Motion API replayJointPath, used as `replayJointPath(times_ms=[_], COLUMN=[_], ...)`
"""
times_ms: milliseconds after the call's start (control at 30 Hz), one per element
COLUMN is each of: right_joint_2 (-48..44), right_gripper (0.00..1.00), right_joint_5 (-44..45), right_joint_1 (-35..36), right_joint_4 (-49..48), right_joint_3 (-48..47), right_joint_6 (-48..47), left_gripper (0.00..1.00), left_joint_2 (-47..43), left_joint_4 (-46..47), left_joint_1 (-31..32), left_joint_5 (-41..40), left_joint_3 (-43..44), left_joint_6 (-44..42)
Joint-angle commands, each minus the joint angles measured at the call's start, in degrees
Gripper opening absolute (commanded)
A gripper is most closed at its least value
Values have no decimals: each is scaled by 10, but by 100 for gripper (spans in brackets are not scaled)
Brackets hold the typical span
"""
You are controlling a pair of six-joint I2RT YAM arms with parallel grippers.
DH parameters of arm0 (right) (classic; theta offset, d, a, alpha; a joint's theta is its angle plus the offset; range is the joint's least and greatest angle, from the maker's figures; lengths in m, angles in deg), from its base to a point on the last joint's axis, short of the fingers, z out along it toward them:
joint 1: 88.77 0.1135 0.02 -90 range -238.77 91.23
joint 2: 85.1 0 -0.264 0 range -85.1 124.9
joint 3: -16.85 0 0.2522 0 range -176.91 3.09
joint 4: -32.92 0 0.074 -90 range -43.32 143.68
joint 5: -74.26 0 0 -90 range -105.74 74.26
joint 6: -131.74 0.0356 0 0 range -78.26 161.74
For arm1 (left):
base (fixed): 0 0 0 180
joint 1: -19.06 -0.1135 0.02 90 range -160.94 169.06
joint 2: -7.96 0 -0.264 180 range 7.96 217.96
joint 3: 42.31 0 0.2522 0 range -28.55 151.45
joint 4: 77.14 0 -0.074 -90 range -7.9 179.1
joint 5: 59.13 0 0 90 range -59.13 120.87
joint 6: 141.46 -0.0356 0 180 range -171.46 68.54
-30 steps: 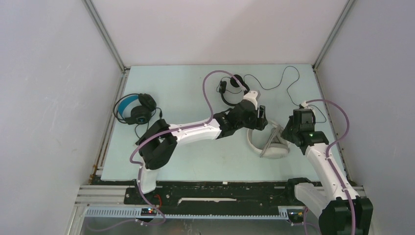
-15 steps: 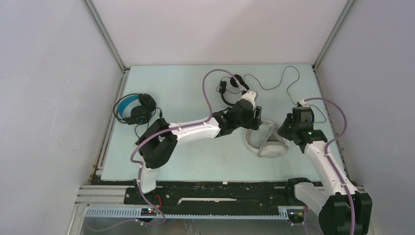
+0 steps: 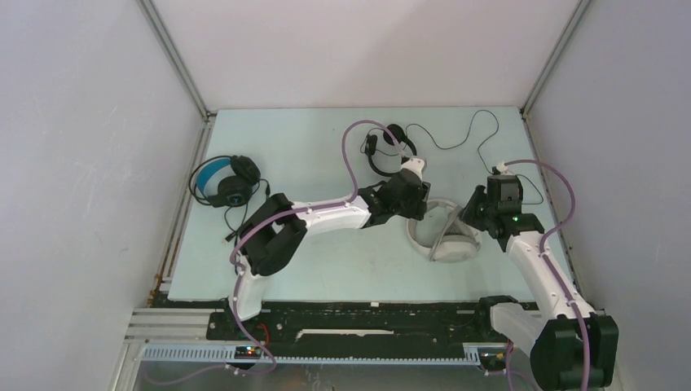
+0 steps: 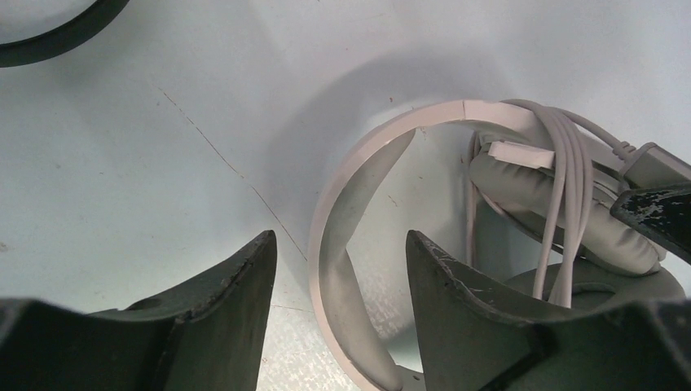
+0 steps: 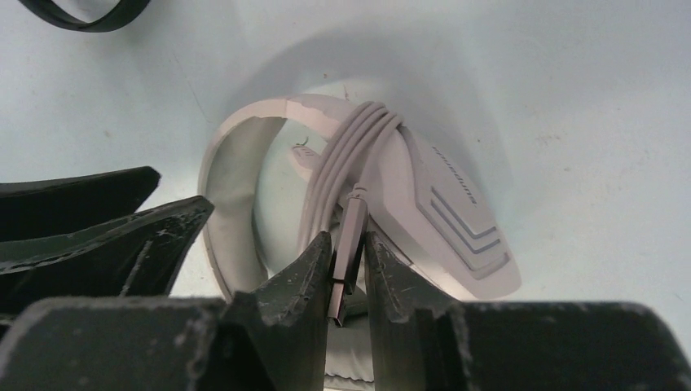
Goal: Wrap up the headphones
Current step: Place the headphones at the center of the board.
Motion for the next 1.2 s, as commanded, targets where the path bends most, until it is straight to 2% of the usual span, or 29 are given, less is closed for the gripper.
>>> replayJointPath(times_ms=[0,133,367,600,867,1000,1167], right_joint_2=[2,11,18,24,14,10,1], right_gripper=[24,22,11,11,12,11,13], right_joint_5=[-27,-31,-55,-47,-34,-28,-53], right_joint_1=[2,1,11,34,31,23,19], right_joint_4=[-30,-26,-32,-14,12,31,55], right_joint_3=[-26,-26,-26,-26,-29,-35,-26], right_joint_6=[-12,-14,-18,-13,-6,-7,16], left_gripper=[61,57,52,46,30,24,18], left_joint_2=[12,20,34,43,59,76,96], left_joint_4=[17,18,23,36,85,105,107], left_joint_1=[-4,-5,-5,-5,-4,1,6], left_joint_5=[9,15,26,42,86,111,106], left_joint_3=[-12,-11,-10,-12,-8,14,52], left_joint_6=[-9,-9,-9,0,34,69,96])
